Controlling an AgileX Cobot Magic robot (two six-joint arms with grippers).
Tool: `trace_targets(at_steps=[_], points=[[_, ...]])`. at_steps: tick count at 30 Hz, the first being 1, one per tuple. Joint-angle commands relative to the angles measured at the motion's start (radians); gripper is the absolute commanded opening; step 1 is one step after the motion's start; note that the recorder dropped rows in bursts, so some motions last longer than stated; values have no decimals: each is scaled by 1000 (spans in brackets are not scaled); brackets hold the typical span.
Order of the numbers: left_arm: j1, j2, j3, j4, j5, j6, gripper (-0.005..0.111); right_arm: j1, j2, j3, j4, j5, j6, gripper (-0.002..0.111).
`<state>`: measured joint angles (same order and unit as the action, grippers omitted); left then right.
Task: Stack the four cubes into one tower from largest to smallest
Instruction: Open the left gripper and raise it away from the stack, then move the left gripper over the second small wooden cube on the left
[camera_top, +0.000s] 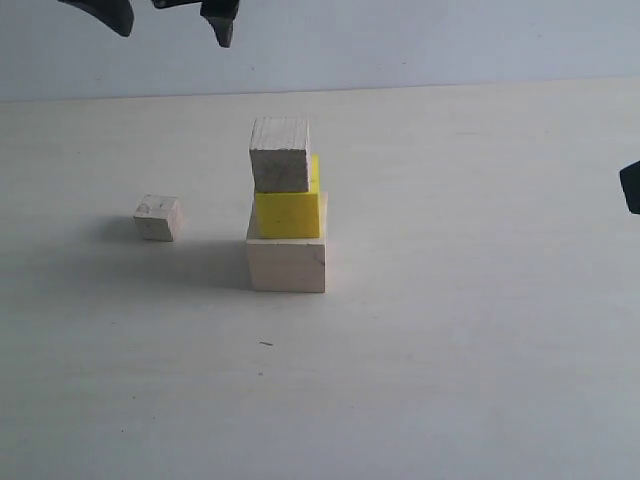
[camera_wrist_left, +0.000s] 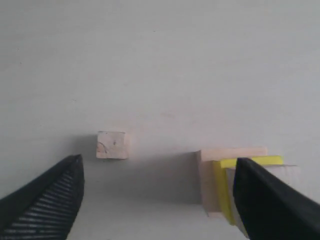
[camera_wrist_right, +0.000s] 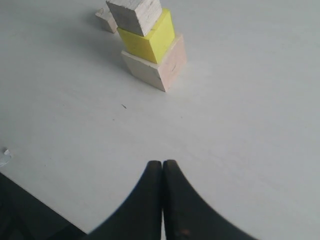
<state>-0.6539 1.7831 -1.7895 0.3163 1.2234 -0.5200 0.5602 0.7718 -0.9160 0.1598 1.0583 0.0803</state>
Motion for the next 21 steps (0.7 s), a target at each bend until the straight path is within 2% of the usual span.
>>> trace_targets(at_steps=[1, 9, 14, 21], points=[[59, -13, 0, 24, -2, 96, 78, 4, -5, 2, -6, 6, -10, 0], [206, -13, 0, 9, -2, 227, 78, 4, -5, 2, -6, 5, 1, 0], [294, 10, 0, -205, -25, 282, 78, 4, -5, 2, -6, -9, 39, 0], [335, 127, 1, -264, -25, 311, 78, 4, -5, 2, -6, -10, 105, 0]])
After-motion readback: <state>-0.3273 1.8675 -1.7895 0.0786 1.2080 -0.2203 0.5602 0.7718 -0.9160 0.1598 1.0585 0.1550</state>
